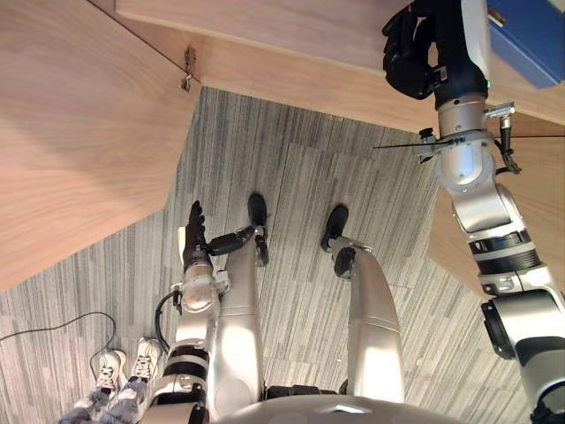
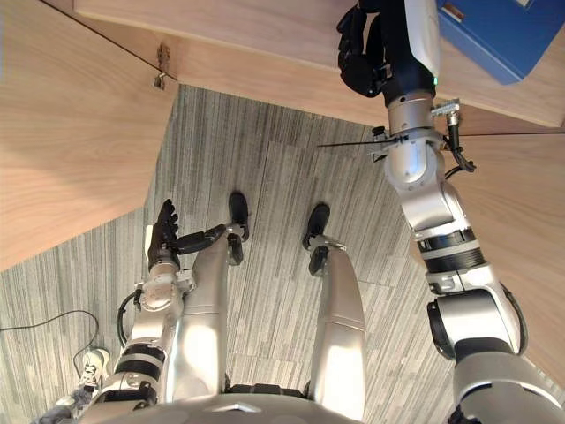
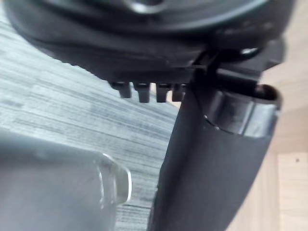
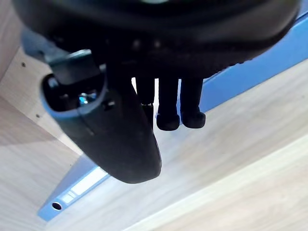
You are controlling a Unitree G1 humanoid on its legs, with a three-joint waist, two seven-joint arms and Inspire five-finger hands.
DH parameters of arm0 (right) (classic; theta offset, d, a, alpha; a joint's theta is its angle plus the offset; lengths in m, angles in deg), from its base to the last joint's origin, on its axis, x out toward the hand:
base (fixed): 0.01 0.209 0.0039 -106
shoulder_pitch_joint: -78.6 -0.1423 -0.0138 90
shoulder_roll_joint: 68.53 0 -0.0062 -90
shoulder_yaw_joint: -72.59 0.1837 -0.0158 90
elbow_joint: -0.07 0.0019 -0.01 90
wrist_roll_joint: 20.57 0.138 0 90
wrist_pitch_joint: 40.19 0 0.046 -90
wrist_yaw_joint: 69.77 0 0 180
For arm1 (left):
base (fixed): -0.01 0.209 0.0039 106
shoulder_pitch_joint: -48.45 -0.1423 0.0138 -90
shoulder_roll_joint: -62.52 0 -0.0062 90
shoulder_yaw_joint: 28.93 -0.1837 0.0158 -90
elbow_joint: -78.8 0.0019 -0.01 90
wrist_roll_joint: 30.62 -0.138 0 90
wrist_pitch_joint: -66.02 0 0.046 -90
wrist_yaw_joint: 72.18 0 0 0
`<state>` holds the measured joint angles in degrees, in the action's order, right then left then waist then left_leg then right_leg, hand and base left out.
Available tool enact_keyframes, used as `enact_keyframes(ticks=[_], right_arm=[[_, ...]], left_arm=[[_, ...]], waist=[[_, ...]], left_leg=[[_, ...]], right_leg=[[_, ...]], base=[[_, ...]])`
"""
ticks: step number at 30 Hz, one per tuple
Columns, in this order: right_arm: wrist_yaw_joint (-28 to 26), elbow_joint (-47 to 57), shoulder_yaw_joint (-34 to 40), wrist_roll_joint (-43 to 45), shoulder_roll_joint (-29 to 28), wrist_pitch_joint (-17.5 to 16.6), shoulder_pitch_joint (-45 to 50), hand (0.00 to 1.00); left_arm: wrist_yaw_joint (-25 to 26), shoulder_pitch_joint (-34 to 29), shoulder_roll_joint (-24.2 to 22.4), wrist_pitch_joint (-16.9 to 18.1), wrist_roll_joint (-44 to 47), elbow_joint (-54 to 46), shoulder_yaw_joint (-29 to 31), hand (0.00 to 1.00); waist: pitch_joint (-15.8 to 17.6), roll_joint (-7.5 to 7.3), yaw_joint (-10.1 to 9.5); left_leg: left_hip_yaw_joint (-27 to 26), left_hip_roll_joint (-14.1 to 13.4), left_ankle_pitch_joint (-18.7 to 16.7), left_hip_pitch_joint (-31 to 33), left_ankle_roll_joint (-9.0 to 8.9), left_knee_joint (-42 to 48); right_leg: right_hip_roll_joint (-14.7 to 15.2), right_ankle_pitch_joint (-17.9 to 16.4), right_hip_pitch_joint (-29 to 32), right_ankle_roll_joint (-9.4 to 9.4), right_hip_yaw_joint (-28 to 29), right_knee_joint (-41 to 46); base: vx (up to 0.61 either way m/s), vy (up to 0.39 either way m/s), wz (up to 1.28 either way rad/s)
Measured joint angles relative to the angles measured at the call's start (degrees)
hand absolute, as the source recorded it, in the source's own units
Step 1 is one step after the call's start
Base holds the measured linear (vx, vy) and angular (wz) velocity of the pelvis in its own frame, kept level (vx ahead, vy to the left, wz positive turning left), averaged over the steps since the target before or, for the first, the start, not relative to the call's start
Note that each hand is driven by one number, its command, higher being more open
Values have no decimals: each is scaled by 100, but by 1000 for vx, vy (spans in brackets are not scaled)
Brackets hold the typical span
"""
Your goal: Walk over to the cabinet, pick up the folder, carry it to the office cabinet, place the folder inside the office cabinet, then close the office cabinet door
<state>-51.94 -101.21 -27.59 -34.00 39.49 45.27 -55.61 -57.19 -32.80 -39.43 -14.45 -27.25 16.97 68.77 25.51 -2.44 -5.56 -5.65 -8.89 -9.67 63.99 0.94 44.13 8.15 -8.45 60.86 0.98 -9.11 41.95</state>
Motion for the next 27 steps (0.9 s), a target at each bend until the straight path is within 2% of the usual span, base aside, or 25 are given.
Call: enact_keyframes(ticks=[10, 21, 25, 27], right_arm=[[125, -798, 289, 496, 30, 67, -454, 0], [353, -1486, 1145, 910, 23, 233, -754, 0], [549, -1952, 1584, 959, 24, 427, -1063, 0], [588, -1971, 1584, 1037, 23, 430, -1091, 0]], left_arm=[[80, 185, 3, 17, 62, 0, 50, 100], [138, 210, -20, 16, 116, -21, 52, 100], [217, 218, -71, -2, 125, -15, 75, 100], [223, 223, -98, -2, 154, 4, 114, 100]], waist=[[13, 22, 4], [19, 27, -16], [32, 47, 2], [36, 55, 33]], left_leg=[[93, -11, 5, 363, 8, 208], [141, 49, 31, 422, 46, 176], [143, 71, 65, 421, 49, 105], [140, 72, 68, 421, 52, 97]], right_leg=[[16, -29, 325, -14, -38, 208], [72, -19, 327, 8, -98, 140], [82, 7, 317, 37, -110, 62], [81, 23, 314, 49, -110, 35]], base=[[-18, -20, 1], [-11, -11, 3], [-10, -12, 2], [-15, -13, -1]])
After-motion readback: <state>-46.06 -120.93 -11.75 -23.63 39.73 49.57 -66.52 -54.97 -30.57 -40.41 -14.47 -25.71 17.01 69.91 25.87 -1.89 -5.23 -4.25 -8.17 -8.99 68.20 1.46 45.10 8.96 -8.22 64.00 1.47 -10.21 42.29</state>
